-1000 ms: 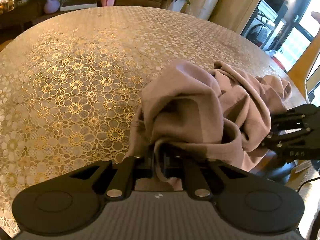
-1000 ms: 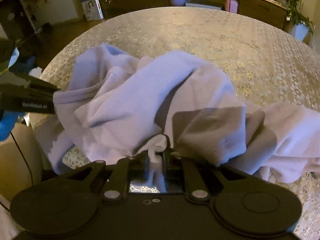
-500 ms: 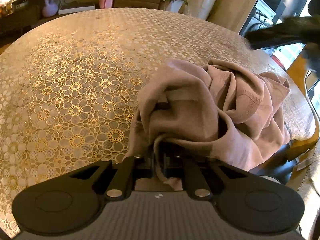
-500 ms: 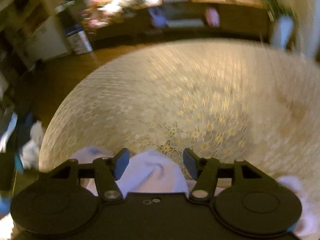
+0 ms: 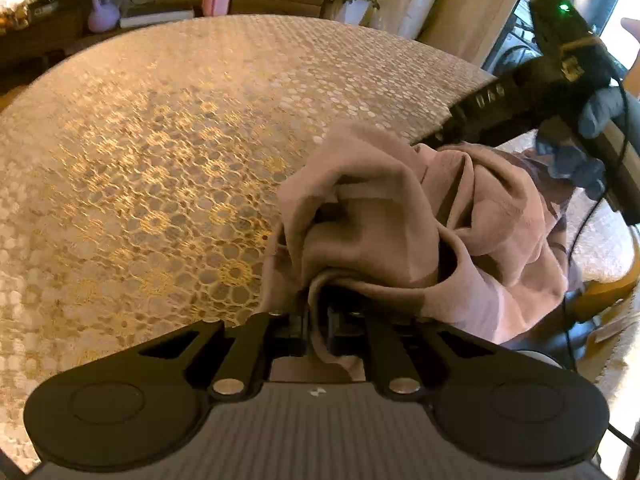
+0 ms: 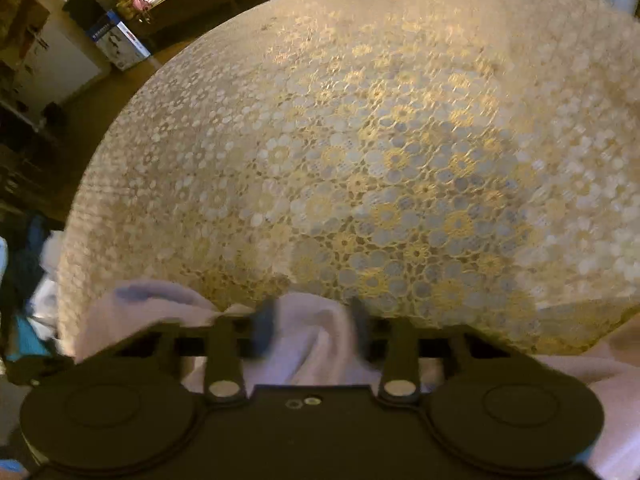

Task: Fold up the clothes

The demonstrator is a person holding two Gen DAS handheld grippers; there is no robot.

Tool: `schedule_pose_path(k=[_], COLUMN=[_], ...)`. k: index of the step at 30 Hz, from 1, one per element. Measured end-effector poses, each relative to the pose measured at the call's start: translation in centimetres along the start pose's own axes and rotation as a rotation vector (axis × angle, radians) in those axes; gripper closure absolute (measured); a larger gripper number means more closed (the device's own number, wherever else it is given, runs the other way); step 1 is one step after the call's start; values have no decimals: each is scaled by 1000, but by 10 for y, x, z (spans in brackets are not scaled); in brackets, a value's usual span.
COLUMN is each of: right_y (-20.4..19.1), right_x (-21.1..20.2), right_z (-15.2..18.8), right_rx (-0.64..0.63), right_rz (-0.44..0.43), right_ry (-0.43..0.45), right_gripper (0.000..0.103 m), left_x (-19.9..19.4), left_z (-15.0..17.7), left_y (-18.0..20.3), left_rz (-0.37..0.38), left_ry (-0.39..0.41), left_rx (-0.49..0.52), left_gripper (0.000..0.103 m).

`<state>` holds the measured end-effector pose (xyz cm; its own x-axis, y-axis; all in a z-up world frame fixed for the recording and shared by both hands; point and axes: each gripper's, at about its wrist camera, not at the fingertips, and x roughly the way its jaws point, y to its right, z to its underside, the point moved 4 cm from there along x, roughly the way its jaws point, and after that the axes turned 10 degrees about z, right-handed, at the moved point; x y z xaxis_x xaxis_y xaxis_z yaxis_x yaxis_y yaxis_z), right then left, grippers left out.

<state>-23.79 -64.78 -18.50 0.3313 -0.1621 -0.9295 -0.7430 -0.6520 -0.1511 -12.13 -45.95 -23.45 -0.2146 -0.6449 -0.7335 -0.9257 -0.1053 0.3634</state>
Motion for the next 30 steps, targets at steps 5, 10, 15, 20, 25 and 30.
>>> schedule_pose_path(k=[5,10,15,20,25,30], right_y=[2,26,69,123,165,181], right_x=[-38,-107,-178,-218,-232,-206], right_z=[2,-18,-42,-58,-85,-125], right_rx=[-11,86,202,256,268,227], right_rz=[140,238,304,433,546,633], right_ry=[191,420,587,677,721,731], right_gripper=[0,0,0,0,0,0], left_x=[-19,-50,-75,-51,-2,40], left_z=[-17,-78,-144,-194,-225,-261], left_y=[-13,-17,-14,1,19,25], left_rz=[-95,-235,-339,-376,-382,-428], left_ry=[48,143,212,221,193,181], left_rx=[2,56,123,198,279,357], left_gripper=[98,98,98,99,99,98])
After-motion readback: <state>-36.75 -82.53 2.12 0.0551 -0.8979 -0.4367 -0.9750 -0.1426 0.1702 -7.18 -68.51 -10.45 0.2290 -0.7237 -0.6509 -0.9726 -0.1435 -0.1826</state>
